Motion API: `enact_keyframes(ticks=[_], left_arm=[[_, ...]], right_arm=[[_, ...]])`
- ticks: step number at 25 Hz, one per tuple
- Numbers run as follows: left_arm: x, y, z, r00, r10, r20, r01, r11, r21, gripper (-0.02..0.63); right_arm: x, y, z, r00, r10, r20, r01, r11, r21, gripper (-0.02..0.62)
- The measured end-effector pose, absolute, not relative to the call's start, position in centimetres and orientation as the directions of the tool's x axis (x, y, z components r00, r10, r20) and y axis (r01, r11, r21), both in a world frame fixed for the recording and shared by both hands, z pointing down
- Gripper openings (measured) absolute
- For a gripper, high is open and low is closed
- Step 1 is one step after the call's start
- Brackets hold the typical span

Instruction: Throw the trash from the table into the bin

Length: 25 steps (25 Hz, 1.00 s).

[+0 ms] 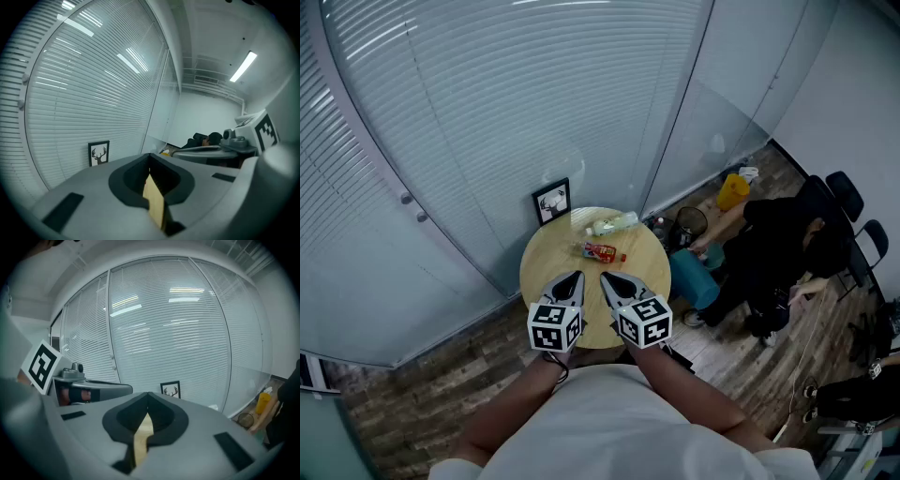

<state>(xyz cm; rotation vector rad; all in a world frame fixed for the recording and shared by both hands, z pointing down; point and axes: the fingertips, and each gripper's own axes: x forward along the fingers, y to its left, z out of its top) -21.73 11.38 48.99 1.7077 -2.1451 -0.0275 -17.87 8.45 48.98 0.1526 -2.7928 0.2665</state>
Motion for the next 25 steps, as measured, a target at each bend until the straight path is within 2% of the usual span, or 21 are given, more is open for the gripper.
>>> enact_keyframes(ticks=[25], left_arm=[[-21.0, 10.2, 50.2, -0.153, -0.941, 0.301, -0.926, 0.242, 0.289, 0.006]], right_arm=[[-17.7, 7.9, 49.6, -0.942, -0.051, 0.332, -0.112, 0.98, -0.167, 0.006]])
